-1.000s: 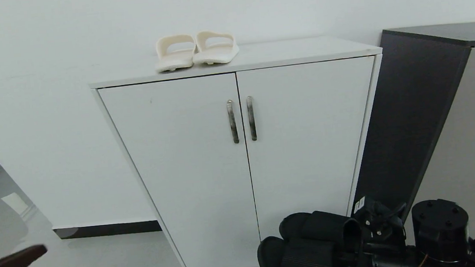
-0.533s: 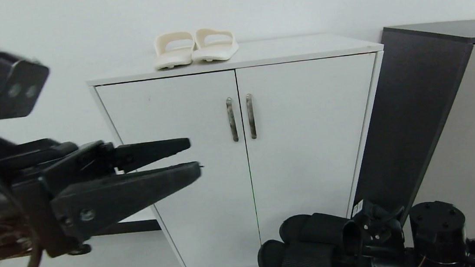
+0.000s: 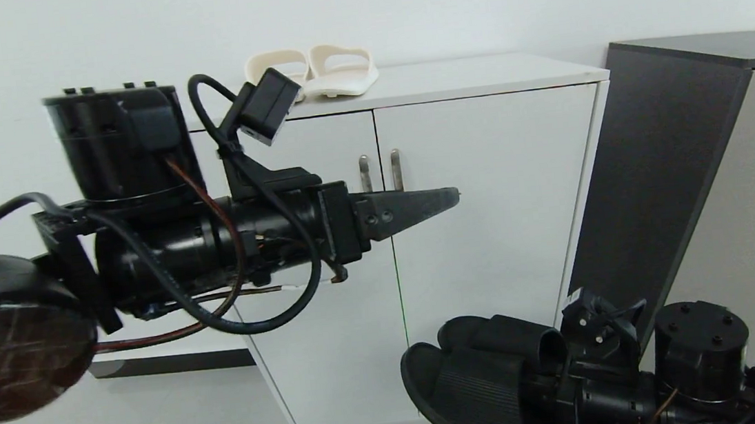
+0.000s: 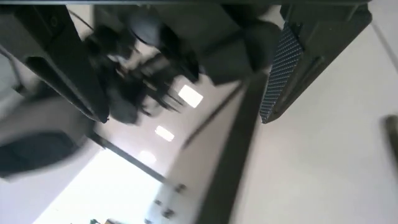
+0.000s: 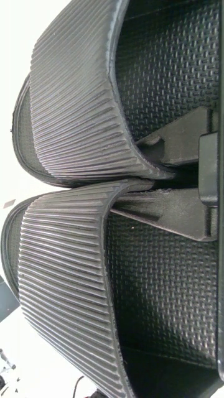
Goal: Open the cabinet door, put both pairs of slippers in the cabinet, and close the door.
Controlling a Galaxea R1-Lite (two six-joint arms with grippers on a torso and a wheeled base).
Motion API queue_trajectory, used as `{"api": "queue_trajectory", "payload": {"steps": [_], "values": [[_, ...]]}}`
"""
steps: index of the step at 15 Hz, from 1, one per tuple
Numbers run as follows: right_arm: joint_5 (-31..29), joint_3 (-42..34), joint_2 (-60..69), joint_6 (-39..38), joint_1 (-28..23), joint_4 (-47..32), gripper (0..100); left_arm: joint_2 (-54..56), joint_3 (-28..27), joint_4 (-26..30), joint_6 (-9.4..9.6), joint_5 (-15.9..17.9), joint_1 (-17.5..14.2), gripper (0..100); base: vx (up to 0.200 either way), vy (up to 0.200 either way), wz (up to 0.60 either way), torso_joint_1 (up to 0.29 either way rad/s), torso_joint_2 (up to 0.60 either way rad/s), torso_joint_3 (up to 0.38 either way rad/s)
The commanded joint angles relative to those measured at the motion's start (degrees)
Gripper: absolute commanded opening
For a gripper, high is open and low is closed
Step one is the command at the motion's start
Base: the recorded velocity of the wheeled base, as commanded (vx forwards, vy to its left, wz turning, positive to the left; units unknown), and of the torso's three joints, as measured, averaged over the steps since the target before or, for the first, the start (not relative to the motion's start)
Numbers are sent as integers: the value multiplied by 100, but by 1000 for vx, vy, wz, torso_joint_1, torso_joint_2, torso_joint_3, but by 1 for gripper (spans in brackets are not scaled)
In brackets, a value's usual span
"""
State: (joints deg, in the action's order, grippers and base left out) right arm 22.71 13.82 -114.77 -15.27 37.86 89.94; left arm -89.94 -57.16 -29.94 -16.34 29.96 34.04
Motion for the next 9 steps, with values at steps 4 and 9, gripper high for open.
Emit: {"api": "queue_trajectory", "payload": {"steps": [4,9], "values": [[5,-73,17,77,54,6,0,-656,-164,-478,-1,-492,-55,100,0,0,0,0,0,0],[5,-126,-19,174,90,6,0,-885,-331,-478,8,-492,-521,100,0,0,0,0,0,0]]}}
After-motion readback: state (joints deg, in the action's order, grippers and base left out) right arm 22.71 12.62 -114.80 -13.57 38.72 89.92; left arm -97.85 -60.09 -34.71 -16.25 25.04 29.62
